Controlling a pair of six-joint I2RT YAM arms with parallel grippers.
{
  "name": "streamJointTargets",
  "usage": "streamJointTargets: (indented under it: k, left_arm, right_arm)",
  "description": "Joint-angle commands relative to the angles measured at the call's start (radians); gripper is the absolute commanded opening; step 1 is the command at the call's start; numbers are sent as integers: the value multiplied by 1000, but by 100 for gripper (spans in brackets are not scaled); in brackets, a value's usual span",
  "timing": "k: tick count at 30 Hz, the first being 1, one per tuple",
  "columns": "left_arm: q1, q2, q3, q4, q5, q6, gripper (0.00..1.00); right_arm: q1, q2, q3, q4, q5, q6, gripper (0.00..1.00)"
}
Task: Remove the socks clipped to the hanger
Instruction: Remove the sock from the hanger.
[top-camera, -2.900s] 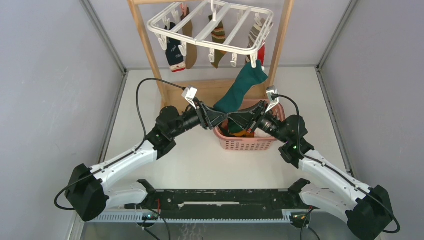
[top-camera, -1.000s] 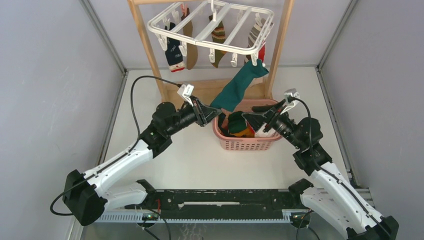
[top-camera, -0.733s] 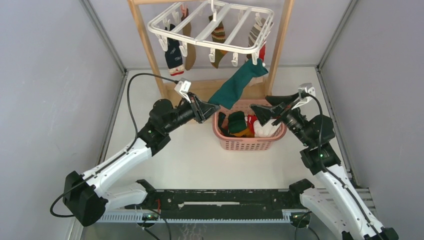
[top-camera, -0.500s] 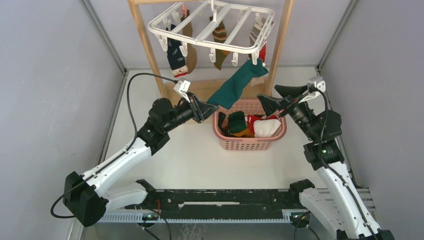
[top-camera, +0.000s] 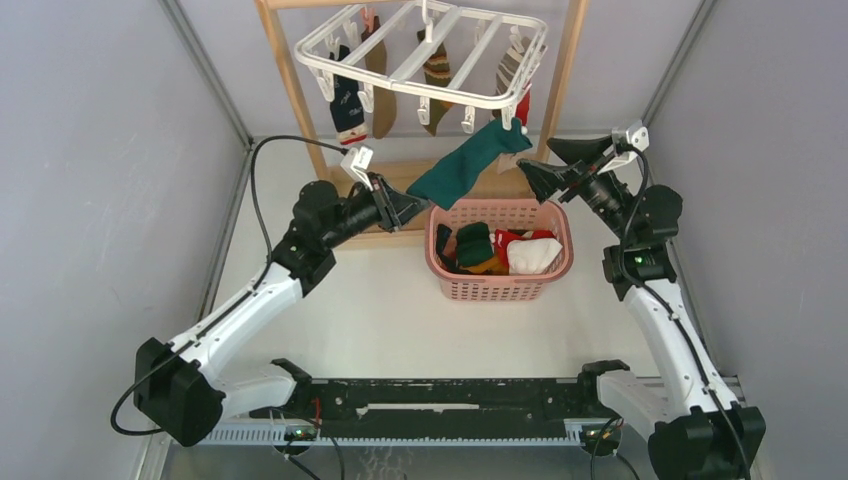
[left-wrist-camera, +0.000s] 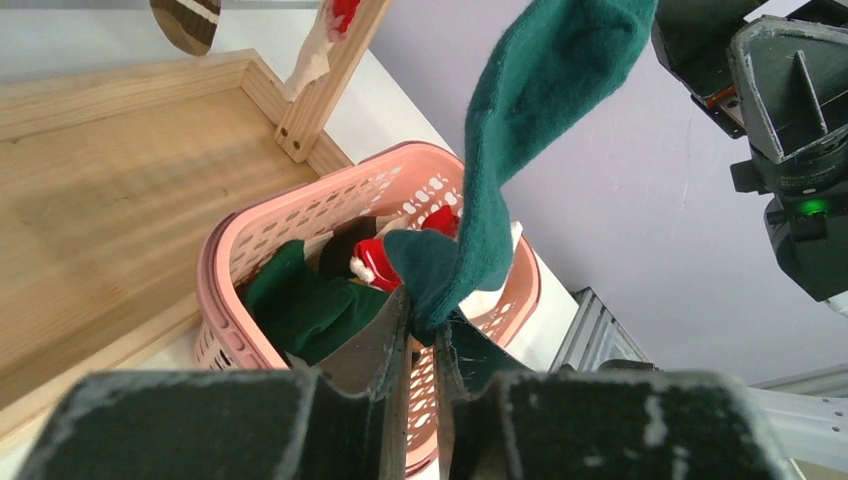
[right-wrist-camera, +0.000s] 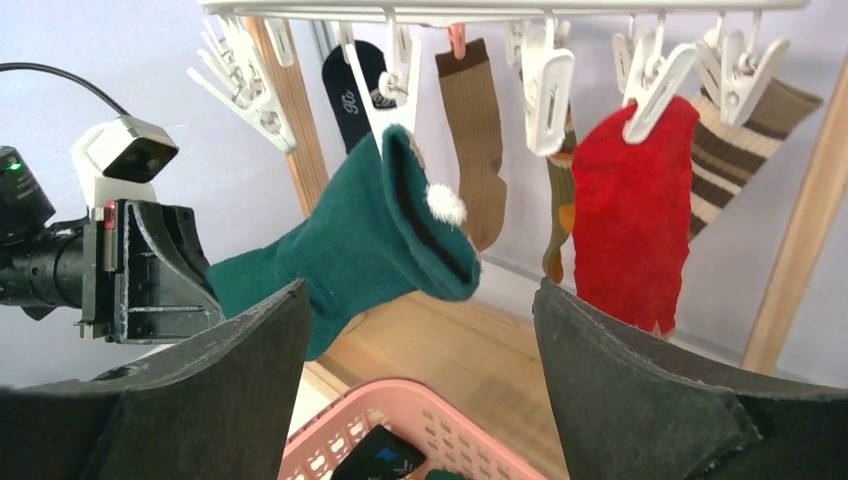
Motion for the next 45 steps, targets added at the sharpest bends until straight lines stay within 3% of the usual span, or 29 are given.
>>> streamJointTargets:
  k: [1, 19, 45]
  left_arm:
    - [28, 16, 92, 15, 50, -17, 16]
    - [80, 67, 140, 7, 101, -23, 17]
    - [107, 90, 142, 22, 130, -28, 17]
  right_arm:
    - [-16, 38, 69, 172, -107, 40, 87]
    - [-20, 215, 221, 295, -163, 53, 76]
    - [27, 381, 366, 339, -206, 59, 71]
